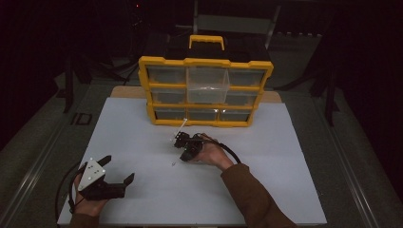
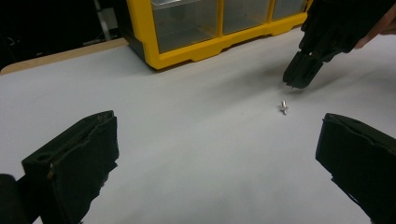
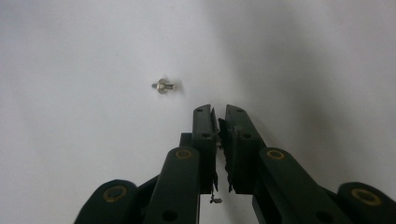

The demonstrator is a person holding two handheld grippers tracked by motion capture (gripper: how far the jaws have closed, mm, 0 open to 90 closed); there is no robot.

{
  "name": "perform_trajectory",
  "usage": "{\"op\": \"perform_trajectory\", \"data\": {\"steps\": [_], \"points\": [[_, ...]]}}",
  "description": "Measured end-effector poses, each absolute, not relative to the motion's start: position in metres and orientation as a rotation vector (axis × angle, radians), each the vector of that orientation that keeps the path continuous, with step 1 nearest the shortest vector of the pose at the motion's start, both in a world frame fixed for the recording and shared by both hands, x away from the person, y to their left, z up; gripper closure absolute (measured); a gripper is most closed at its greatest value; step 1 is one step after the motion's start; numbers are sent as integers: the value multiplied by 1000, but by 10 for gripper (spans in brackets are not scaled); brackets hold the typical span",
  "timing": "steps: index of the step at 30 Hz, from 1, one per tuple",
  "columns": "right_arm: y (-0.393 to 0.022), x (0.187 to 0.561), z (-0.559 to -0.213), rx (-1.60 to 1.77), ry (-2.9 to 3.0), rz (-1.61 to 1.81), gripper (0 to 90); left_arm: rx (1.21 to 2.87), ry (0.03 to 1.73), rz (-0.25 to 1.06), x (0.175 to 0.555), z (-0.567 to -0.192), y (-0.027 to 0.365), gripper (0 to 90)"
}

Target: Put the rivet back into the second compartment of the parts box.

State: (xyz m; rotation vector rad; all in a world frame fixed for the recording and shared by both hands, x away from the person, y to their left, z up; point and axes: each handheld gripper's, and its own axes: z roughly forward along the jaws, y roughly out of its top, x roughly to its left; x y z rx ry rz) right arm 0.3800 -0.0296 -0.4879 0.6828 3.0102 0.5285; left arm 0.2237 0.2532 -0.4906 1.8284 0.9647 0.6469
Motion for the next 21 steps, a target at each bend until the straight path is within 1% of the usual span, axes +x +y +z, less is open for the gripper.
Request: {"op": "perform_trajectory", "data": {"steps": [21], "points": [[-56,379,-449,696,2982,579,834,1828,964,648,224,-491,253,0]]}}
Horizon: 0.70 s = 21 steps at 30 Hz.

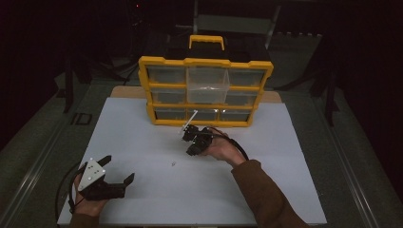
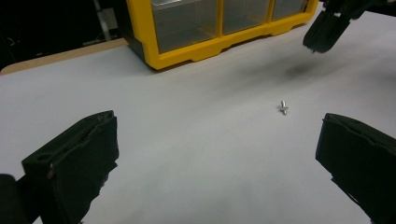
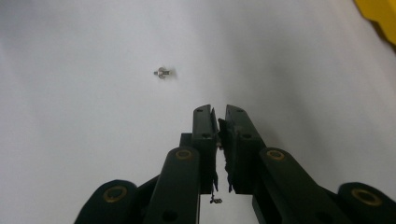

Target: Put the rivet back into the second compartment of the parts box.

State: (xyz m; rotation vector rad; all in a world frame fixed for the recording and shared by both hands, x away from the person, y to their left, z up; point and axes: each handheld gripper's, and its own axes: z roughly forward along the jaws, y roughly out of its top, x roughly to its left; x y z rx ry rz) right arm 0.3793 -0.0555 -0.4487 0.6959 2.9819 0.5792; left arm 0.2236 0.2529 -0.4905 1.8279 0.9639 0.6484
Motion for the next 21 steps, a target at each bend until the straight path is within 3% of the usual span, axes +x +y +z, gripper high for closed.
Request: {"op": "perform_trajectory", "data": {"steps": [21], "points": [[-73,379,-399,658,2949,625,834,1829,964,647,224,-490,253,0]]}}
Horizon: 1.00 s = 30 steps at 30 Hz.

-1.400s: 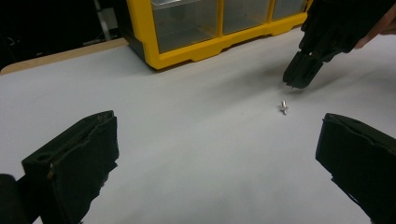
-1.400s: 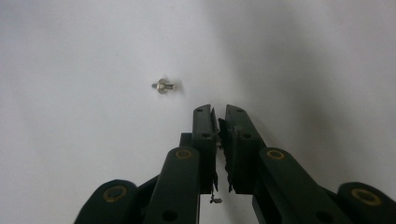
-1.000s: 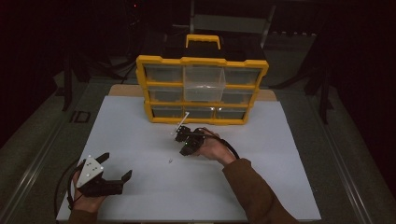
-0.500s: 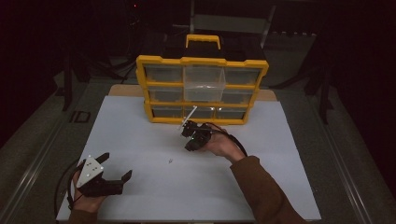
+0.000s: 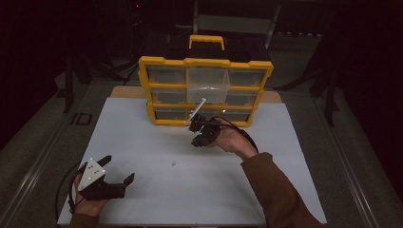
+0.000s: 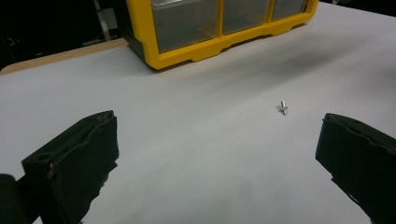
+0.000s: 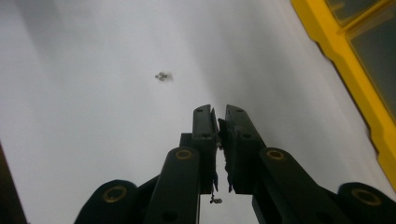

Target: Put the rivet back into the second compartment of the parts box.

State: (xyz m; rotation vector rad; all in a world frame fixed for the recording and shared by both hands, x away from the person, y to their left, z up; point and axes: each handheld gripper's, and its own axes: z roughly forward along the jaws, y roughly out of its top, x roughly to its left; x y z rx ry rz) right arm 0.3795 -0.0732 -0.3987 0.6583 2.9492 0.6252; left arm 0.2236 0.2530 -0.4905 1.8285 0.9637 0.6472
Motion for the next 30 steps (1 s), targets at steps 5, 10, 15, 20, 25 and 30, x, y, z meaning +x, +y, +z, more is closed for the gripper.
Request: {"op": "perform_trajectory", "data": {"steps": [5,10,15,20,25,30], "points": [[-78,379,-389,650,2946,630,834,1830,964,646,224,-490,253,0],[-82,379,-379,659,2947,634,834,1830,963,647,224,-491,253,0],[-84,380,-370,639,2940,652,834,1830,963,646,224,-491,253,0],[-85,381,-361,634,2938,656,834,1829,965,645,224,-491,253,0],[-87,382,-352,622,2929,682,834,1828,964,646,224,-491,253,0],[-87,382,-342,608,2925,691,834,1828,964,646,224,-491,253,0]]}}
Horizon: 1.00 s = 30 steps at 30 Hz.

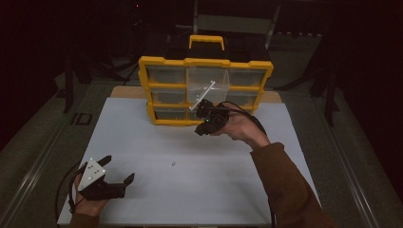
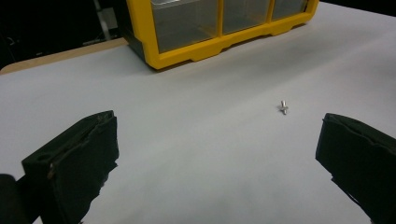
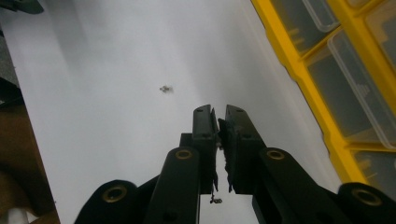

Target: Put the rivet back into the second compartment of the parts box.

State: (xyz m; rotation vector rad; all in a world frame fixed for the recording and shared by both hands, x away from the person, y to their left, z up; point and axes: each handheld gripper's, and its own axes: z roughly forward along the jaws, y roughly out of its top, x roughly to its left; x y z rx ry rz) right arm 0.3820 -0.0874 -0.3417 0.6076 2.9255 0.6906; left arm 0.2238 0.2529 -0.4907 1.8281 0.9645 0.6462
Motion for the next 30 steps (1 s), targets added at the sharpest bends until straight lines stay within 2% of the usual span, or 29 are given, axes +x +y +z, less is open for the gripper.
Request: {"op": "perform_trajectory", "data": {"steps": [30], "points": [[-98,383,-279,583,2864,752,834,1825,961,648,223,-490,253,0]]}}
